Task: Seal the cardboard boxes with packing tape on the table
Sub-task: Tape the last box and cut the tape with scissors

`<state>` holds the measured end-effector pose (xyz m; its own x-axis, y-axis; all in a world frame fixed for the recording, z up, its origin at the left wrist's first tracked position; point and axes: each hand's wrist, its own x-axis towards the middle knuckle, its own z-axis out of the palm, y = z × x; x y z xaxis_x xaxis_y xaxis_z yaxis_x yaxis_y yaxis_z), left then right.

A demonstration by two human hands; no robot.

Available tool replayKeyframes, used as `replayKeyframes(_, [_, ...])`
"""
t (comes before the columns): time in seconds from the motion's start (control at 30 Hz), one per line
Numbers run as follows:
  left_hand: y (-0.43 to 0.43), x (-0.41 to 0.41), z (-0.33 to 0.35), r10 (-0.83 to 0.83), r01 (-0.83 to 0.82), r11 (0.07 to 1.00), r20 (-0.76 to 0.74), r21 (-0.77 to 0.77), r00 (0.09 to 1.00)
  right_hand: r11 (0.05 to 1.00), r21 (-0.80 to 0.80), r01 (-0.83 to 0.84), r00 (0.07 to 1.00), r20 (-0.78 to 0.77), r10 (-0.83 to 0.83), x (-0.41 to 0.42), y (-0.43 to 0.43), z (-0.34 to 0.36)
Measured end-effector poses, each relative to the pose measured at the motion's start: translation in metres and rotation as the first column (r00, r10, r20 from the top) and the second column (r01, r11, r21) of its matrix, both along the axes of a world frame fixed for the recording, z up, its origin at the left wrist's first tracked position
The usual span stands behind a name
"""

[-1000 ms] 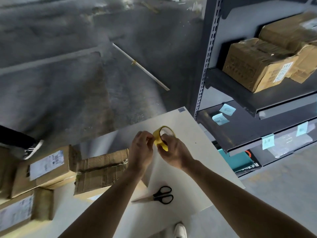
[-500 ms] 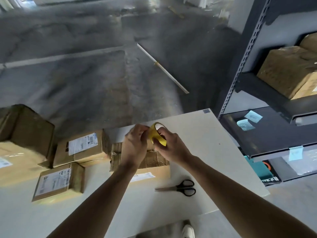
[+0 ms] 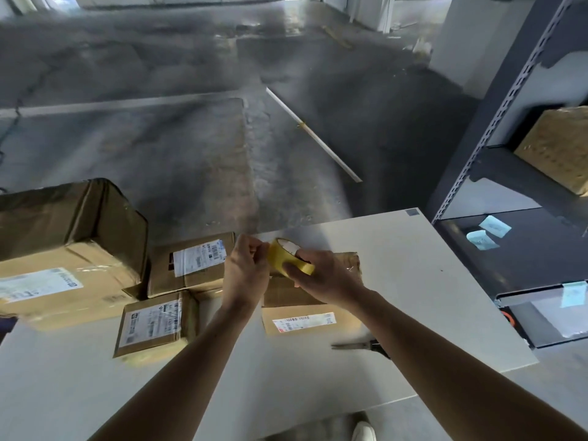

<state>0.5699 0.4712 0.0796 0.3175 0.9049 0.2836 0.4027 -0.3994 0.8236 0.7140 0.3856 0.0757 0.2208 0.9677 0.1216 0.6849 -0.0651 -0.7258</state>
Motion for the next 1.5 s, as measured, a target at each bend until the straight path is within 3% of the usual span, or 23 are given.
replayKeyframes(0.67, [0.014,-0.013,0.001,-0.046,0.032,0.991,-0.109,-0.132,0.993,0.994,0.067,-0.086,0.984,0.165,0.074,0.005,0.015,0.0])
replayKeyframes(1.03, [0.016,-0.018,0.003,0.004,-0.023,0.981,-0.1,-0.191,0.995,0.996,0.003,-0.09,0.961,0.262,0.086,0.018,0.018,-0.002])
replayKeyframes(1.5, [0.016,-0.031,0.007,0.037,-0.053,0.974,-0.077,-0.221,0.996,0.964,-0.102,0.244,0.856,0.49,-0.164,0.023,0.022,0.01])
